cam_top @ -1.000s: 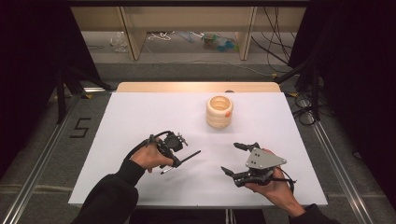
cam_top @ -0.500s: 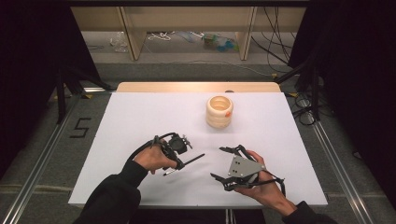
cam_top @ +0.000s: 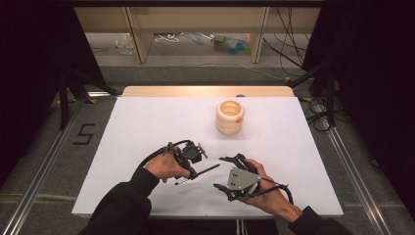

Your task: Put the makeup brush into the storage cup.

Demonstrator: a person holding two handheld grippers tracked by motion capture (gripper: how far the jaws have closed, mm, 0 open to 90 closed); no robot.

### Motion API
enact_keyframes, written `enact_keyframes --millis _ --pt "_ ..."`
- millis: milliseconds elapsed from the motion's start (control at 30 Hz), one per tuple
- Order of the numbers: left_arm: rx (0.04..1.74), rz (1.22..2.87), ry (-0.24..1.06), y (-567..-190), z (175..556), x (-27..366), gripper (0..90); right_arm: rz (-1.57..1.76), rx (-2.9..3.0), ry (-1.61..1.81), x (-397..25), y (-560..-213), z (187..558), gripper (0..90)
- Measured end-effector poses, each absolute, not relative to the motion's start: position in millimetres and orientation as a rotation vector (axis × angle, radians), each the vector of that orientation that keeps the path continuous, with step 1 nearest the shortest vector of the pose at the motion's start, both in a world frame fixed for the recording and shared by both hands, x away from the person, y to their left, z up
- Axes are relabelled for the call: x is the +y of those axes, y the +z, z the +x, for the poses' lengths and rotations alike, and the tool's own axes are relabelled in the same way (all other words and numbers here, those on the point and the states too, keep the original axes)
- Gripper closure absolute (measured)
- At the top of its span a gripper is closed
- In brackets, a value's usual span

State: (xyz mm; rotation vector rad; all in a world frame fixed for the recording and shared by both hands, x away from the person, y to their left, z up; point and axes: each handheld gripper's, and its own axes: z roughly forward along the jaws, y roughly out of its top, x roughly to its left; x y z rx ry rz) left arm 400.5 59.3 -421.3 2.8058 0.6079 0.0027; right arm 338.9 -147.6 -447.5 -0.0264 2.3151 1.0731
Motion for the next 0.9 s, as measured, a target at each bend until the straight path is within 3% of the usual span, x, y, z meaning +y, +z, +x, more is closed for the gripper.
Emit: enact_keyframes --millis 900 --pt "0.572 2.800 -0.013 -413.7 394.3 53.1 83.8 -0.281 2.282 0.830 -120.8 -455.9 344.1 36.3"
